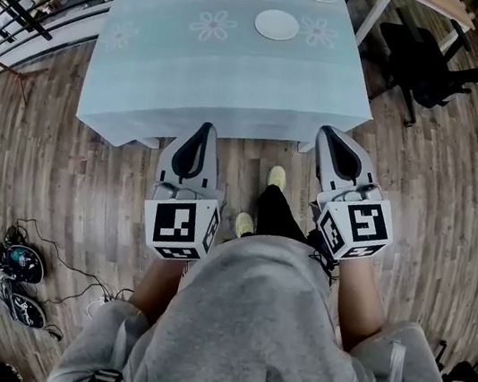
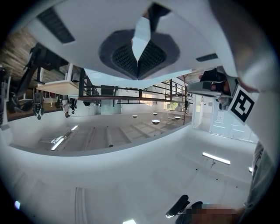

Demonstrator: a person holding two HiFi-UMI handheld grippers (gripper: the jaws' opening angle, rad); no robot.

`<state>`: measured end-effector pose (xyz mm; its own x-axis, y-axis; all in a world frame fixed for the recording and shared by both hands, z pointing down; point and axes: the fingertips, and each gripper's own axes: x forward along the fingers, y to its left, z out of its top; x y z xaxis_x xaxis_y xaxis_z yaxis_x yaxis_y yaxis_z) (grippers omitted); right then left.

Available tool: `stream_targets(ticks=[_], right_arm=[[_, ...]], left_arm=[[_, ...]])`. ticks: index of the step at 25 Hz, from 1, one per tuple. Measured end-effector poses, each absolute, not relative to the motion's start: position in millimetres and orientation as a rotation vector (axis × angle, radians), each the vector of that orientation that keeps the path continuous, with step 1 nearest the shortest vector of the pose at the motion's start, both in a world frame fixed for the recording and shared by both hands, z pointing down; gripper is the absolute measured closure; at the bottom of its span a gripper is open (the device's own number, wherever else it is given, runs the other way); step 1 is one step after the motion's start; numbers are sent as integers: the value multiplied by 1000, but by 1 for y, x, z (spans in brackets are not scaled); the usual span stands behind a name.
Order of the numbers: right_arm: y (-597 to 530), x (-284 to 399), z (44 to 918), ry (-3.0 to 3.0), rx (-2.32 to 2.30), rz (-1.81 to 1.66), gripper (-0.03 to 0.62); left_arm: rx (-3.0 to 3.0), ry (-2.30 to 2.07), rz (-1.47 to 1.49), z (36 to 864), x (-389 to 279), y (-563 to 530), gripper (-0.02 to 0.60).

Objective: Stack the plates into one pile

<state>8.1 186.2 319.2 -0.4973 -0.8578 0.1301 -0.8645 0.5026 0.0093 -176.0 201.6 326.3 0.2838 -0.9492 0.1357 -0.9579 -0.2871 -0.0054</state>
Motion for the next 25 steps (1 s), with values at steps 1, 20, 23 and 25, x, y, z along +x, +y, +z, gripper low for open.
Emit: stream_targets(ticks=[1,20,23,25], right_arm=[[184,9,319,-2618,1510,79,568],[121,18,319,-2658,1512,40,568],[102,23,325,-2649,1520,61,568],[88,26,327,-2644,1522,69,568]], left_arm=[[2454,-1830,169,326,-176,201,569],[2456,-1854,211,326,-166,146,569],[2454,-1847,232,329,-163,126,569],[2454,-1843,244,330,-161,111,569]])
